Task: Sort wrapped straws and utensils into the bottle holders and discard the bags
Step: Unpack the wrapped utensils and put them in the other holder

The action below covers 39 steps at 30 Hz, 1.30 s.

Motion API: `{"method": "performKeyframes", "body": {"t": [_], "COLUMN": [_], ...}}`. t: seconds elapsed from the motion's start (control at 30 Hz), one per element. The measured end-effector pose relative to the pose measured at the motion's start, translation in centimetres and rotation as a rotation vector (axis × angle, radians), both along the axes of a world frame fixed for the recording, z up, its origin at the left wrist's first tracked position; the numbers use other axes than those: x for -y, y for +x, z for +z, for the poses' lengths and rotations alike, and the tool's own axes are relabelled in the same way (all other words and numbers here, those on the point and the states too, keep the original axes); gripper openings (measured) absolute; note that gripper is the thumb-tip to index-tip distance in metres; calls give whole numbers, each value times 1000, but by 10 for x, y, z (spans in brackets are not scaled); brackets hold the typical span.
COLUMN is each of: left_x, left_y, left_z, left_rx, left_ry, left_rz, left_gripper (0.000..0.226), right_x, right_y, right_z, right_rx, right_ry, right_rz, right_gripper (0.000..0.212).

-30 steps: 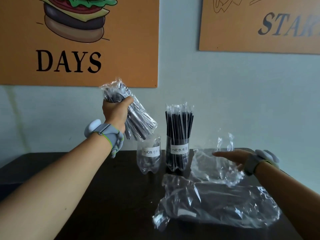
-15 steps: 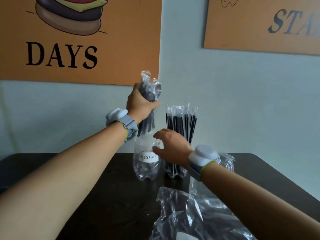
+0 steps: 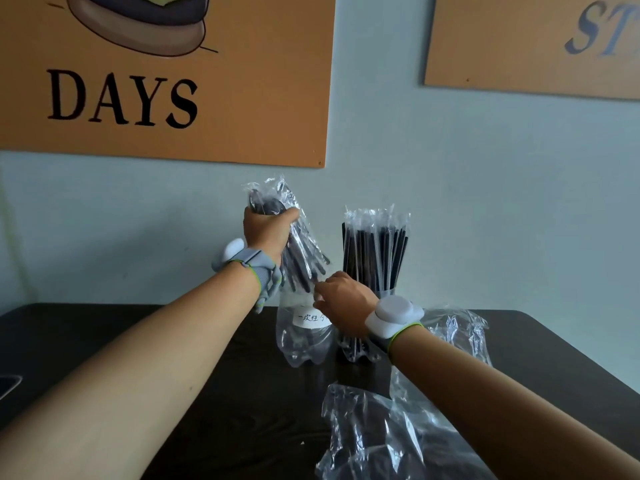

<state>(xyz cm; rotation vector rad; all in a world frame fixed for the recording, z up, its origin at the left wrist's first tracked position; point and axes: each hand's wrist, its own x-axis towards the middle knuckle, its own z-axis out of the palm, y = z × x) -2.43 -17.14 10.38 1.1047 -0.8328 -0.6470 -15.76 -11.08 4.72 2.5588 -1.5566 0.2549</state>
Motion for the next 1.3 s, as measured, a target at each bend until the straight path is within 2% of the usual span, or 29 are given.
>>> {"method": "performKeyframes", "body": {"t": [0.13,0.23,0.5,0.87,0.97,1.1,1.17,1.23,1.3], "left_x": [4,5,8,11,12,11,10,8,5], "left_y": [-2,-1,-6,-19,-27,-30,-31,-31,-30], "left_z": [1,-9,-9,6,4,-4,-14,-27,-39], "left_rx": [-136,-116,199,545,480,221,156,189,309], "left_ry": [29,18,28,119,130,168,155,119,82], "left_rz": [-12,1,13,-76,-28,40,66,65,19], "left_gripper": [52,49,53,53,54,52,51,53,52], "right_x": [-3,-3,-4,0,0,3,4,6,7], "right_y": [2,3,11,12,15,12,10,8,8], "right_z": [3,3,7,7,7,6,4,3,3], "right_rx": [50,69,135,40,54,92,111,133,128], "right_ry": [45,56,8,43,59,92,93,90,89], "right_rz": [19,40,72,104,129,148,153,156,152], "right_gripper": [29,27,32,27,23,26,28,27,27]}}
